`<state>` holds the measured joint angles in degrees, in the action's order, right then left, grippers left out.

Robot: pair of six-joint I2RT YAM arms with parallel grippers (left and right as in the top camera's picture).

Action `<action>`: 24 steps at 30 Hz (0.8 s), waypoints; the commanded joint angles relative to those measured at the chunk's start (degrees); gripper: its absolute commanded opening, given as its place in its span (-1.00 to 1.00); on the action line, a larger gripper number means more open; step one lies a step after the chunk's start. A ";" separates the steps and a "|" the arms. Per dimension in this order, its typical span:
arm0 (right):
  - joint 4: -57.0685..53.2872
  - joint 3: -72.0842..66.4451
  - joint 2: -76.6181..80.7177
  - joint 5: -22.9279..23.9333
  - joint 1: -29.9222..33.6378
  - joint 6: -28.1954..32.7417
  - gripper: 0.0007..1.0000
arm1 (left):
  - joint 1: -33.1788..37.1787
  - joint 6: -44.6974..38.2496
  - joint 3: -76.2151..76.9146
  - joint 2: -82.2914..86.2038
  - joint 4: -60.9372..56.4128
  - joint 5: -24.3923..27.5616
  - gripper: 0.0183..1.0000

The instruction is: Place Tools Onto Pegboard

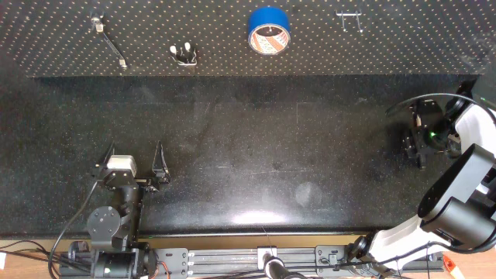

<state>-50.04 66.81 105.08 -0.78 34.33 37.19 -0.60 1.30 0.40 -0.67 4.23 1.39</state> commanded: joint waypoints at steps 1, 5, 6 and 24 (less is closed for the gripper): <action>-0.20 -0.52 2.01 -0.22 0.63 -1.51 -0.07 | -0.17 -0.74 -0.09 0.46 0.37 0.63 0.99; -0.22 -0.52 2.14 -0.09 0.63 -1.31 -0.41 | -0.17 -0.74 -0.09 0.46 0.35 0.61 0.99; -0.22 -0.52 2.14 -0.09 0.63 -1.31 -0.47 | -0.17 -0.74 -0.09 0.46 0.37 0.63 0.99; -0.44 -0.55 2.14 -0.09 0.63 -1.33 -0.63 | -0.17 -0.74 -0.09 0.46 0.37 0.63 0.99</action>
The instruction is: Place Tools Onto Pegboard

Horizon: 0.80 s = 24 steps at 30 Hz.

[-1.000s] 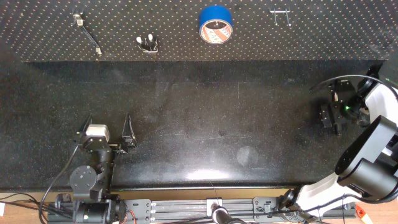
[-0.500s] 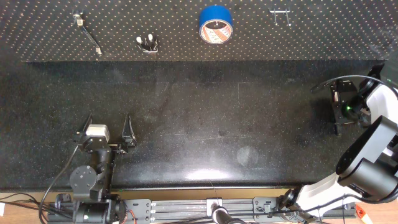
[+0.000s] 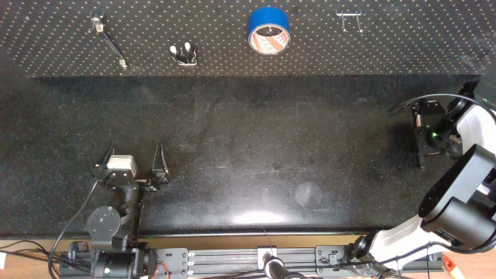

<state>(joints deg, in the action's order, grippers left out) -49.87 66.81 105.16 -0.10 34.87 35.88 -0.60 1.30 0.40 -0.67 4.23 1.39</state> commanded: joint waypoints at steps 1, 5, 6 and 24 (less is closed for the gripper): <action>-0.61 -0.52 2.05 -0.79 0.09 -0.04 -0.63 | -0.17 -0.74 -0.09 0.46 0.37 0.63 0.99; -0.79 -0.52 2.05 -0.76 0.09 -0.02 -0.73 | -0.17 -0.74 -0.09 0.46 0.37 0.63 0.99; -0.79 -0.52 2.05 -0.76 0.09 -0.02 -0.73 | -0.17 -0.74 -0.09 0.46 0.37 0.63 0.99; -2.43 -0.55 -36.26 -21.27 -6.03 -17.51 -0.86 | -0.17 -0.74 -0.09 0.46 0.37 0.61 0.99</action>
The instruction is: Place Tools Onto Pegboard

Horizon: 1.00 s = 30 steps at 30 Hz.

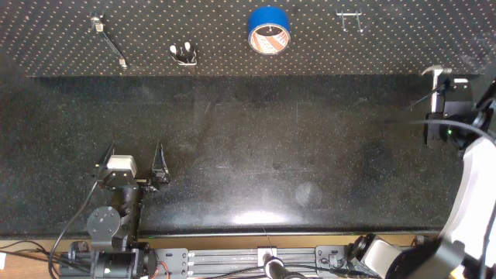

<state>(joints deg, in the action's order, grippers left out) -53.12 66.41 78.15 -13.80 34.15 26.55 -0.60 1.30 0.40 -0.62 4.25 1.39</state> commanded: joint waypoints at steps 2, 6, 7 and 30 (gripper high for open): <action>4.57 -0.15 -13.33 -7.52 -12.11 -12.70 -0.85 | -0.17 -0.74 -0.09 0.42 0.35 0.61 1.00; 13.44 -0.15 -14.49 -6.62 -21.64 -19.30 -0.86 | -0.17 -0.74 -0.09 0.42 0.35 0.61 0.99; 15.54 -0.15 -13.97 -6.03 -23.08 -20.81 -0.86 | -0.17 -0.74 -0.09 0.42 0.35 0.63 1.00; 21.18 -0.15 3.96 -4.61 -30.12 -21.84 -0.86 | -0.17 -0.74 -0.09 0.42 0.33 0.61 0.99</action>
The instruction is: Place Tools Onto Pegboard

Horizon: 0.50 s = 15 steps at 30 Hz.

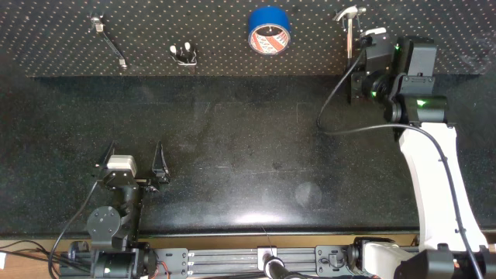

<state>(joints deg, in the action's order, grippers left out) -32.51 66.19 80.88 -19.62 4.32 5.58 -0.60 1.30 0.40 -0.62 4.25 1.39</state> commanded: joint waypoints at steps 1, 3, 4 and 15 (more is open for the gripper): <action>0.55 0.07 1.57 2.27 -0.28 -1.03 -0.85 | -0.17 -0.74 -0.09 0.42 0.35 0.63 0.99; 0.57 0.07 2.29 2.45 -0.28 -1.09 -0.86 | -0.17 -0.74 -0.09 0.42 0.35 0.63 0.99; 0.55 0.07 3.10 2.47 -0.28 -1.07 -0.86 | -0.17 -0.74 -0.09 0.42 0.35 0.63 0.99; 1.42 0.09 8.31 2.40 -0.46 -1.05 0.87 | -0.17 -0.74 -0.09 0.42 0.35 0.63 0.99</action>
<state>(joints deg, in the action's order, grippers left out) -30.37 67.16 87.31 -18.35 4.27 5.19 -0.60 1.30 0.40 -0.62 4.25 1.39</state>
